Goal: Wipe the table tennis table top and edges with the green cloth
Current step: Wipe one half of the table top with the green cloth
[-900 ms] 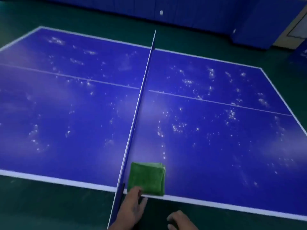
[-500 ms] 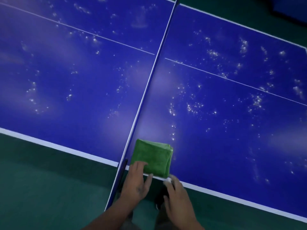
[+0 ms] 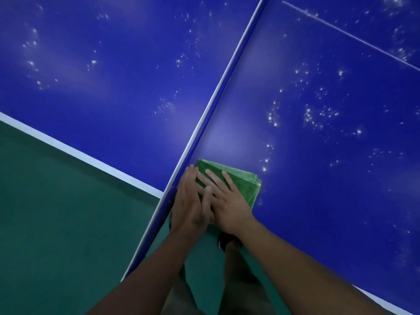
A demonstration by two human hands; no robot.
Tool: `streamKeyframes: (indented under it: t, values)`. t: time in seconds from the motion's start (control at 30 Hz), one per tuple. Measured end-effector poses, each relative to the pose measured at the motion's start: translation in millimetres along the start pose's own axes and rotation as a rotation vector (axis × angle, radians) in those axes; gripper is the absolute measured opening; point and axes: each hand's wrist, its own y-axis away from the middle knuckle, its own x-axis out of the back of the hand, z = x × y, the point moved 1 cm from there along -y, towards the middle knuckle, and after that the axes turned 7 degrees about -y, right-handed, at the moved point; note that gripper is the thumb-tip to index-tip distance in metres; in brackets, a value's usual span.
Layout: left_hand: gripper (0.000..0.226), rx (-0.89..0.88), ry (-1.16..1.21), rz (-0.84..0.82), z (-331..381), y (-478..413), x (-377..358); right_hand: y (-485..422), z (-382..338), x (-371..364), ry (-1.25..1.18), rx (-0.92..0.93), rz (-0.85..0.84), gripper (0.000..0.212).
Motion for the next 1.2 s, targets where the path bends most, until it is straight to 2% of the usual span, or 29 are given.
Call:
streamKeyframes:
  t: [0.17, 0.3, 0.5, 0.6, 0.77, 0.93, 1.07, 1.13, 1.2]
  values:
    - [0.061, -0.074, -0.116, 0.04, -12, -40, -14, -16, 36, 4, -0.014, -0.018, 0.132, 0.072]
    - [0.065, -0.138, -0.165, 0.084, -6, -54, -20, -30, 53, 13, -0.036, -0.07, 0.233, 0.067]
    - [0.068, -0.174, -0.224, 0.114, -9, -56, -24, -79, 115, 54, -0.023, -0.426, 0.398, 0.068]
    - [0.068, -0.154, -0.253, 0.15, -13, -57, -29, -85, 117, 52, 0.024, -0.501, 0.418, 0.069]
    - [0.067, -0.163, -0.239, 0.125, -11, -56, -26, -40, 74, 29, 0.007, -0.447, 0.364, 0.064]
    - [0.064, -0.17, -0.237, 0.136, -9, -57, -26, 70, 23, -19, -0.051, -0.33, 0.21, 0.064]
    - [0.061, -0.19, -0.247, 0.147, -10, -57, -28, 95, 63, -7, 0.025, -0.105, 0.096, 0.066]
    - [0.061, -0.202, -0.259, 0.157, -11, -58, -29, 76, 90, 8, 0.044, -0.084, 0.095, 0.066]
    - [0.062, -0.217, -0.257, 0.161, -12, -57, -29, 46, 112, 23, 0.037, -0.136, 0.162, 0.064]
